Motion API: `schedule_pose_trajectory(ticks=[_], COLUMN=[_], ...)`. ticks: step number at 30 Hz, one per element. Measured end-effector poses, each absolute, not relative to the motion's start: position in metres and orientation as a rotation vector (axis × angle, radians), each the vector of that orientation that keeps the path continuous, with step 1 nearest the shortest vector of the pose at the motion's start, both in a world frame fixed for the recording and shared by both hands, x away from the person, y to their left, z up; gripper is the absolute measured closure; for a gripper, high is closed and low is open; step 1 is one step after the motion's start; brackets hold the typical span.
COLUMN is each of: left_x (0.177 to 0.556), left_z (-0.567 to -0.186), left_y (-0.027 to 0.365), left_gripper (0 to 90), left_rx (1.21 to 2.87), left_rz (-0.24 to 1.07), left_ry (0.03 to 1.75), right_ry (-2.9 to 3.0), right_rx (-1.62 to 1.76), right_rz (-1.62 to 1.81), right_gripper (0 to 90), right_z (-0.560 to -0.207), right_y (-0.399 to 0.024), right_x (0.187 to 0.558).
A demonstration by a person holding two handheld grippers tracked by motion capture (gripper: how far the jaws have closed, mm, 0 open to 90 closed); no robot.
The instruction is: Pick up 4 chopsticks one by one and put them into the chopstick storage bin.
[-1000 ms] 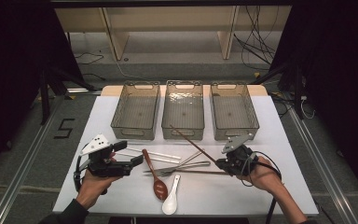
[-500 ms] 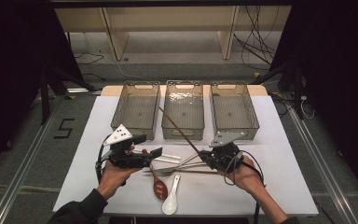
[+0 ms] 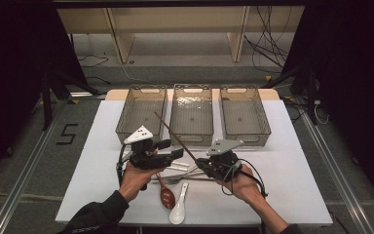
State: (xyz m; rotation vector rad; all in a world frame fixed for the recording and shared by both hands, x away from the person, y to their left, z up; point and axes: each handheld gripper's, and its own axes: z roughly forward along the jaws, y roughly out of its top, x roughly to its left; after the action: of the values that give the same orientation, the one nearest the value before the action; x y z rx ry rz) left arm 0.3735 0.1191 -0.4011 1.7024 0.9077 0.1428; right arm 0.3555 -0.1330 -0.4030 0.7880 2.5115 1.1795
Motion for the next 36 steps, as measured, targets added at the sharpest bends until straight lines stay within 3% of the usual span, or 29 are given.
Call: schedule_pose_trajectory(ticks=[22, 31, 33, 36], left_x=[0.373, 0.374, 0.374, 0.378], left_z=[-0.407, -0.405, -0.403, -0.392], left_y=[0.121, 0.122, 0.122, 0.131], left_gripper=[75.3, 83.1, 83.4, 83.8], left_rx=[1.652, 1.619, 1.63, 1.636], left_rz=[-0.008, -0.106, -0.102, -0.072], left_ry=[0.882, 0.88, 0.865, 0.855], right_ry=[2.526, 2.52, 2.517, 2.517], right_rx=[0.725, 0.723, 0.721, 0.708], right_rz=[1.246, 1.269, 1.278, 1.281], right_gripper=[84.8, 84.4, 83.3, 68.9], right_z=[-0.408, -0.41, -0.41, -0.408], right_y=[-0.117, -0.117, -0.117, -0.123], right_x=[0.346, 0.346, 0.345, 0.348])
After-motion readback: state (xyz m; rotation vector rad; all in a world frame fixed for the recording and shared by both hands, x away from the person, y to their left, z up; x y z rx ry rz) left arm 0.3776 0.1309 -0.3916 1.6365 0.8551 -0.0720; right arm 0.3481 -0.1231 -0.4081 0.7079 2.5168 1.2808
